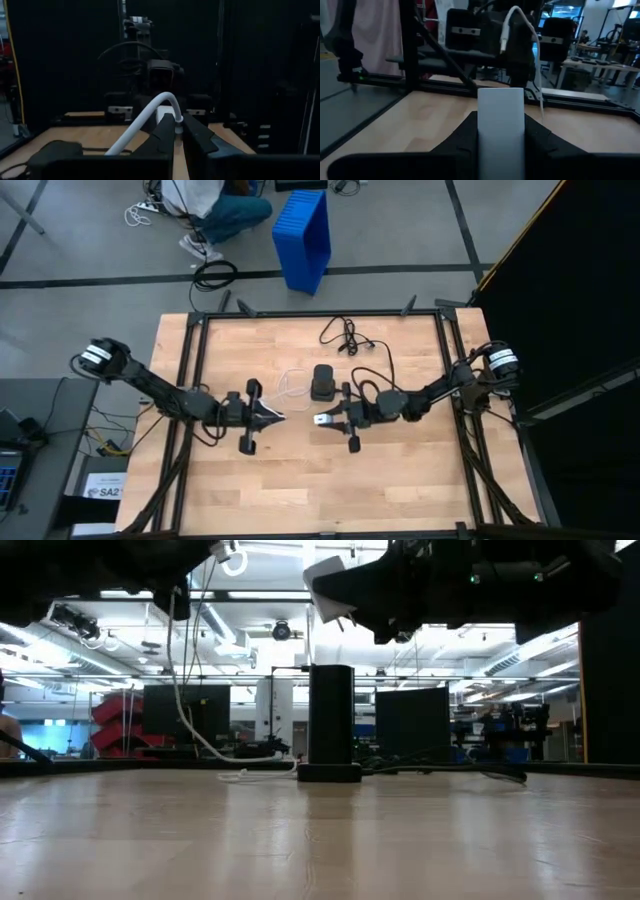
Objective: Insert USB
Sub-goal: Insert the white charger cable into the white charger adapter
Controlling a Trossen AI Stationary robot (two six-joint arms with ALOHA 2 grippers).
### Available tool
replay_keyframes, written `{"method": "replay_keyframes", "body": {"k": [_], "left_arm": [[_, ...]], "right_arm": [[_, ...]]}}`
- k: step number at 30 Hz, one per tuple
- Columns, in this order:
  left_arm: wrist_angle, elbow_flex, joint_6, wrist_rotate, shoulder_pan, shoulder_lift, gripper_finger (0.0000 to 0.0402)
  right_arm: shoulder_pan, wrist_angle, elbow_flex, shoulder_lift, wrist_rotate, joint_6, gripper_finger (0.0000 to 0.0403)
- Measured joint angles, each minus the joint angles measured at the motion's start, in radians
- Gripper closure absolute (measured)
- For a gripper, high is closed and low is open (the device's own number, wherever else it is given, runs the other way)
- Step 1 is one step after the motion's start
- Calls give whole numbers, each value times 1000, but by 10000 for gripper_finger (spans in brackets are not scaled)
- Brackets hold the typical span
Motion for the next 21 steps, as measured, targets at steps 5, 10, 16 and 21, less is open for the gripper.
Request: {"method": "replay_keyframes", "body": {"k": [5,10,16,21], "left_arm": [[-1,103,54,0,2,123,401],[-2,206,82,0,9,240,401],[-7,269,68,-1,30,319,401],[-5,279,47,-1,38,356,401]], "right_arm": [[0,-20,0,2,-6,0,338],[0,-29,2,23,-6,9,338],[6,-5,2,40,-9,11,338],[18,9,2,40,-10,2,338]]}}
